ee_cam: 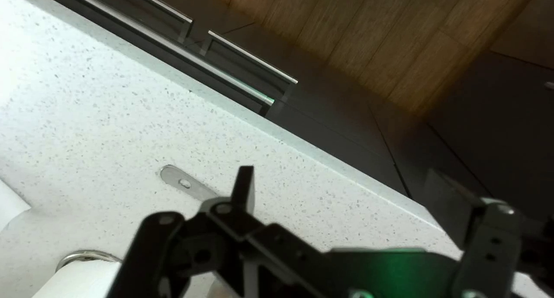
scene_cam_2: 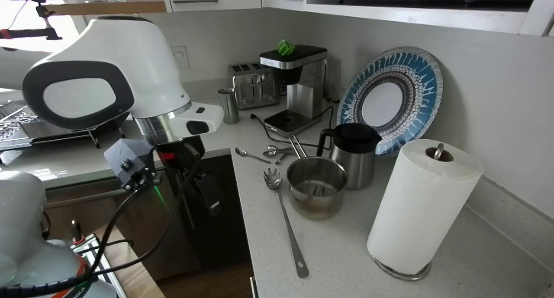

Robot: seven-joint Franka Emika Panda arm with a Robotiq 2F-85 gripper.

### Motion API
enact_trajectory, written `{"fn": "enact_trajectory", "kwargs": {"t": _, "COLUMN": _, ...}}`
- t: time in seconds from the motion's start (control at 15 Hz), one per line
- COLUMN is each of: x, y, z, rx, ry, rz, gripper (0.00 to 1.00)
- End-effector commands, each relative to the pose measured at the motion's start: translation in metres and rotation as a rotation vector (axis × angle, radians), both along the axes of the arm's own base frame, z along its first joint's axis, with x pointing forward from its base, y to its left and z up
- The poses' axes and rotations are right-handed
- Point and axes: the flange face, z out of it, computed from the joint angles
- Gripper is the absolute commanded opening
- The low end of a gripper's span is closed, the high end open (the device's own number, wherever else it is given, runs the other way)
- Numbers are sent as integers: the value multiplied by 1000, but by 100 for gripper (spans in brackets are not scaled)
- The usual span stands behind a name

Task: Remove the metallic cylinder from the pot and put it on the counter top

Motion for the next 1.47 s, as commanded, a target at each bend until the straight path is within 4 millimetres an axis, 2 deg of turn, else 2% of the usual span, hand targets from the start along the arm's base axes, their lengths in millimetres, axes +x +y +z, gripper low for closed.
{"fn": "enact_trajectory", "kwargs": {"t": 0.0, "x": 28, "y": -3, "z": -2, "rx": 70, "ry": -38, "rz": -35, "gripper": 100}}
{"fn": "enact_trajectory", "kwargs": {"t": 0.2, "x": 68, "y": -6, "z": 4, "rx": 98, "ry": -93, "rz": 6, "gripper": 100}}
{"fn": "enact_trajectory", "kwargs": {"t": 0.4, "x": 115, "y": -22, "z": 11, "rx": 86, "ry": -112, "rz": 74, "gripper": 100}}
{"fn": "enact_trajectory", "kwargs": {"t": 0.6, "x": 162, "y": -52, "z": 22, "rx": 14, "ry": -57, "rz": 174, "gripper": 100}}
{"fn": "enact_trajectory", "kwargs": {"t": 0.73, "x": 190, "y": -78, "z": 29, "rx": -30, "ry": -57, "rz": 149, "gripper": 100}}
{"fn": "enact_trajectory", "kwargs": {"t": 0.8, "x": 158, "y": -52, "z": 30, "rx": -9, "ry": -80, "rz": 148, "gripper": 100}}
{"fn": "enact_trajectory", "kwargs": {"t": 1.0, "x": 188, "y": -73, "z": 29, "rx": -44, "ry": -58, "rz": 142, "gripper": 100}}
{"fn": "enact_trajectory", "kwargs": {"t": 1.2, "x": 196, "y": -70, "z": 25, "rx": -32, "ry": -74, "rz": 155, "gripper": 100}}
{"fn": "enact_trajectory", "kwargs": {"t": 1.4, "x": 224, "y": -74, "z": 19, "rx": -39, "ry": -177, "rz": 195, "gripper": 100}}
